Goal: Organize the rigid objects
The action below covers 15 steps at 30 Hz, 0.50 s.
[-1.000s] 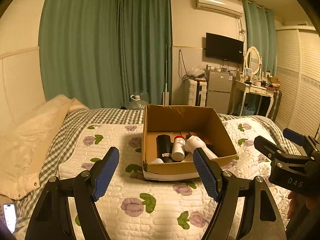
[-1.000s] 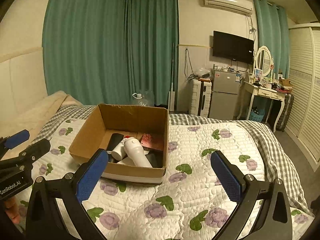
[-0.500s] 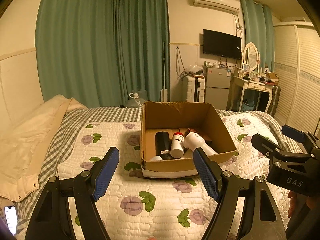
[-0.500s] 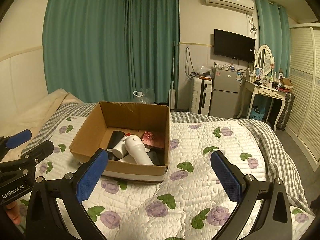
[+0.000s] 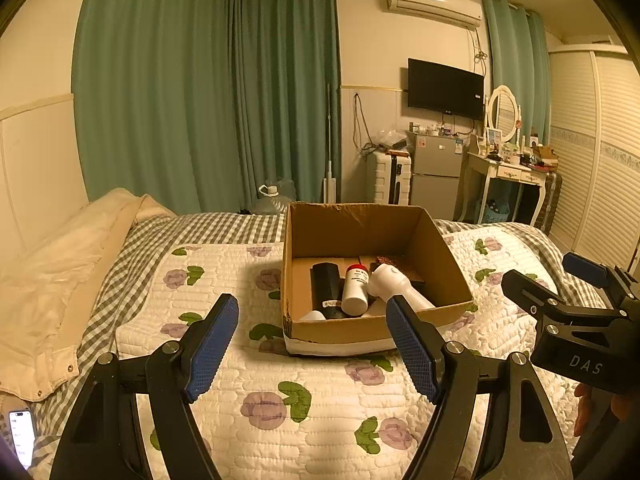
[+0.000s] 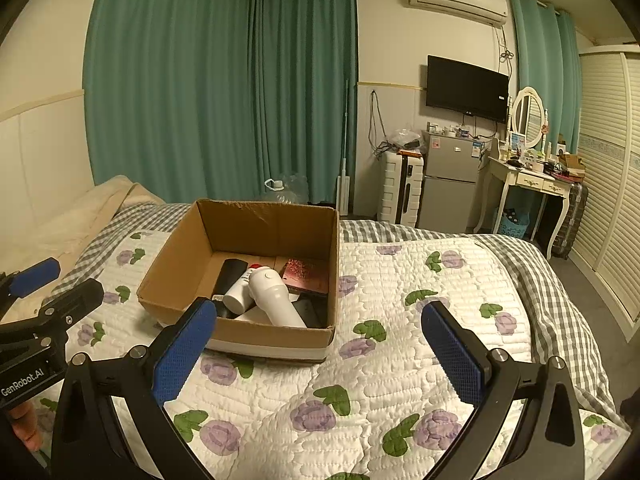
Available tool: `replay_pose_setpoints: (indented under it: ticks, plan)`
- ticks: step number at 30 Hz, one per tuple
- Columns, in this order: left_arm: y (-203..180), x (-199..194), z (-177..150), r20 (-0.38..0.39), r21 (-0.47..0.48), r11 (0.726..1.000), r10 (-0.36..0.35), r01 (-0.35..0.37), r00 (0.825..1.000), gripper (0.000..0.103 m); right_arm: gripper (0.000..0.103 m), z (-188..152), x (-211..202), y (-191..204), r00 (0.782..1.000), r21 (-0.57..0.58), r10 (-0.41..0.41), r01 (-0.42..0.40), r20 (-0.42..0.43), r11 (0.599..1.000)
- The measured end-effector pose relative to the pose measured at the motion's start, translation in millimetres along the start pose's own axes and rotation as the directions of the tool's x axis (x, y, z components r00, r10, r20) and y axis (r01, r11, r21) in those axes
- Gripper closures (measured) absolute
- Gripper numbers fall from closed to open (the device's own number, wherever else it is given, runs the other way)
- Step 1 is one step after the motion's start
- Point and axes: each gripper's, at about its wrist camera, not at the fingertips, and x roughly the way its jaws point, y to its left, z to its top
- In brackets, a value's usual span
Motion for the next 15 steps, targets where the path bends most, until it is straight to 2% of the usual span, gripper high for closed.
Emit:
replay_pose_setpoints:
  ticks: [15]
  plan:
    - [-0.4, 1.6, -0.9, -0.004, 0.006, 1.0, 0.004, -0.004, 1.0, 0.024, 0.0, 0.1, 0.1, 0.0, 1.0, -0.002, -0.002, 0.002, 0.002, 1.0]
